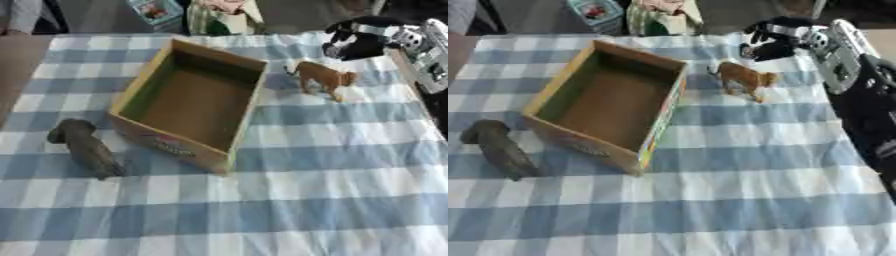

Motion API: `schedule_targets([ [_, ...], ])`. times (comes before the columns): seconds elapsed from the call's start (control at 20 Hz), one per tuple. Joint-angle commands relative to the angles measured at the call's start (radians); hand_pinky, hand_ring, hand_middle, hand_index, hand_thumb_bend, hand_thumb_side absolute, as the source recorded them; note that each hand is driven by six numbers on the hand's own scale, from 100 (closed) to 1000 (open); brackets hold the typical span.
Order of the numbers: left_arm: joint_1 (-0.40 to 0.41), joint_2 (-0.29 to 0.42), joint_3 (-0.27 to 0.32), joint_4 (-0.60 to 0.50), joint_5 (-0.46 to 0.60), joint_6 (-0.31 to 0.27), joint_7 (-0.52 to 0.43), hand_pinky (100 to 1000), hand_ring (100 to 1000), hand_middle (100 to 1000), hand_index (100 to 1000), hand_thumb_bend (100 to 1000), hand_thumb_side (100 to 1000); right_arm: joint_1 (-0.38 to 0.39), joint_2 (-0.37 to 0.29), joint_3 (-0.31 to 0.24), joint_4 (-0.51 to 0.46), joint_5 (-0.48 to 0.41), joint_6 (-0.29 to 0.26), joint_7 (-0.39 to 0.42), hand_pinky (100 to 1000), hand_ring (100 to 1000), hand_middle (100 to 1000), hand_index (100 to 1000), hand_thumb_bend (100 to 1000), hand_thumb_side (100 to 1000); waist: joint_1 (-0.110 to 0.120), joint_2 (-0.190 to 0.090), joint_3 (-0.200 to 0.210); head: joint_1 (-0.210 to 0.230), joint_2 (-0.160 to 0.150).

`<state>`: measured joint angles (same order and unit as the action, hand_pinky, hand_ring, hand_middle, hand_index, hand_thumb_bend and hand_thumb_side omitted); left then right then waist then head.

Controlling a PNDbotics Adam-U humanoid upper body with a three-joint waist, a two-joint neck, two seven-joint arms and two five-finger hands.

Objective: Pick up objects on the table and place them in the box.

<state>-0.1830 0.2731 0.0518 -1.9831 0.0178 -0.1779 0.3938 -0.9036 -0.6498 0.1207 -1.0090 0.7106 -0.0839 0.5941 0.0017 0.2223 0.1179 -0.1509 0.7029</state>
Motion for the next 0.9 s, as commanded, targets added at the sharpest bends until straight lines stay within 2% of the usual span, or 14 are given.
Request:
schedule_targets([
  [0.05, -0.008, 0.024, 0.0, -0.017, 0.004, 0.001, -0.003, 518, 551, 687, 804, 105, 1000, -0.027, -0.046, 0.009, 0.01, 0.017, -0.007, 0.008, 810, 925, 851, 1000, 100, 880, -0.002, -0.014, 0.0, 0.0, -0.008],
  [0.25, -0.008, 0.025, 0.0, -0.017, 0.004, 0.002, -0.004, 518, 551, 687, 804, 105, 1000, -0.039, -0.05, 0.027, 0.044, 0.04, -0.026, 0.017, 839, 960, 877, 1000, 100, 938, -0.004, -0.014, 0.0, 0.0, -0.007],
  [0.35, -0.007, 0.025, -0.001, -0.017, 0.004, 0.002, -0.005, 518, 550, 687, 803, 105, 1000, -0.051, -0.052, 0.043, 0.061, 0.056, -0.044, 0.022, 872, 997, 897, 1000, 100, 925, -0.005, -0.014, 0.0, -0.001, -0.006],
  [0.9, -0.008, 0.023, -0.002, -0.017, 0.001, 0.006, -0.006, 519, 550, 688, 803, 106, 1000, -0.086, -0.051, 0.063, 0.121, 0.088, -0.108, 0.049, 896, 1000, 910, 1000, 100, 931, -0.01, -0.01, -0.002, -0.001, -0.004],
])
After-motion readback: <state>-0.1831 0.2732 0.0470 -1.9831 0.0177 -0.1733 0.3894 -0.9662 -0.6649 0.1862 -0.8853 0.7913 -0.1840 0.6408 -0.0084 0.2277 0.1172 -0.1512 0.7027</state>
